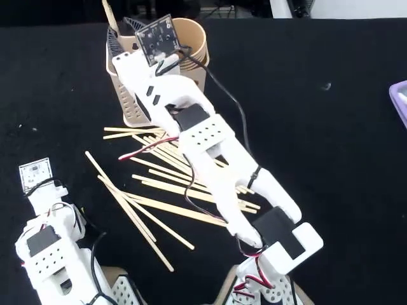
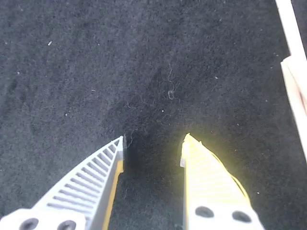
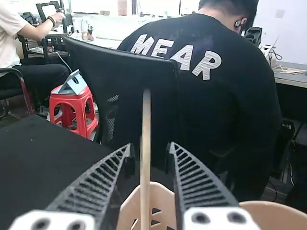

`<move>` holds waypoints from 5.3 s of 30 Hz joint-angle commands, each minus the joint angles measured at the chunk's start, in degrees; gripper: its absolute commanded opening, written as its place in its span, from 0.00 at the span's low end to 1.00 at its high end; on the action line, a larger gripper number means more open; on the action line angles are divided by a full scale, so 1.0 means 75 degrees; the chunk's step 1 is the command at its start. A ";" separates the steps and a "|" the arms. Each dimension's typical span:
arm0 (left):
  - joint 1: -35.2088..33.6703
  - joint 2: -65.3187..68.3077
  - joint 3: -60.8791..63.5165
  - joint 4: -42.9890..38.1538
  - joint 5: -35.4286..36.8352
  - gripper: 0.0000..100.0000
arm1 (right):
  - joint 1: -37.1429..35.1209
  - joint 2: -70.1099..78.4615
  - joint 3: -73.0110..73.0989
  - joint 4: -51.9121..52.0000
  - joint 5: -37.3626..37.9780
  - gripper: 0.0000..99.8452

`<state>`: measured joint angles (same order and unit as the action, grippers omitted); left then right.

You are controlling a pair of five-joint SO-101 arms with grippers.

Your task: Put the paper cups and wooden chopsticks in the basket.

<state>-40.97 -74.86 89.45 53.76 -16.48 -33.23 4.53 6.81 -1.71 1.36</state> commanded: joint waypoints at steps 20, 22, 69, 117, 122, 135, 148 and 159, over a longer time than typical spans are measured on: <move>0.0088 -0.0070 -0.0029 -0.0035 0.0035 0.20 | 0.0363 -0.5292 0.3534 0.8709 0.2016 0.11; 0.0088 -0.0070 -0.0029 -0.0035 0.0035 0.20 | 0.0680 -0.5081 0.4718 0.8182 0.2075 0.16; 0.0088 -0.0070 -0.0029 -0.0035 0.0035 0.20 | 0.2040 -0.6746 0.3522 1.0667 0.4314 0.01; 0.0064 -0.0070 -0.0029 -0.0035 0.0035 0.20 | -0.0105 -0.0076 0.0486 -0.2309 0.0551 0.01; 0.0053 -0.0070 -0.0029 -0.0035 0.0035 0.20 | -0.0094 0.0205 0.0428 -0.1934 0.0551 0.01; 0.0053 -0.0070 -0.0029 -0.0035 0.0035 0.20 | -0.0094 -0.0486 0.0299 -0.0563 0.0527 0.10; 0.0064 -0.0070 -0.0029 -0.0035 0.0035 0.20 | 0.0527 -0.5550 0.1659 0.8311 0.1653 0.11; 0.0088 -0.0070 -0.0029 -0.0035 0.0035 0.20 | 0.1418 -0.5714 0.6125 0.8018 0.3024 0.24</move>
<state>-40.97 -74.86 89.45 53.76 -16.40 -22.59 -36.26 48.13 60.88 22.11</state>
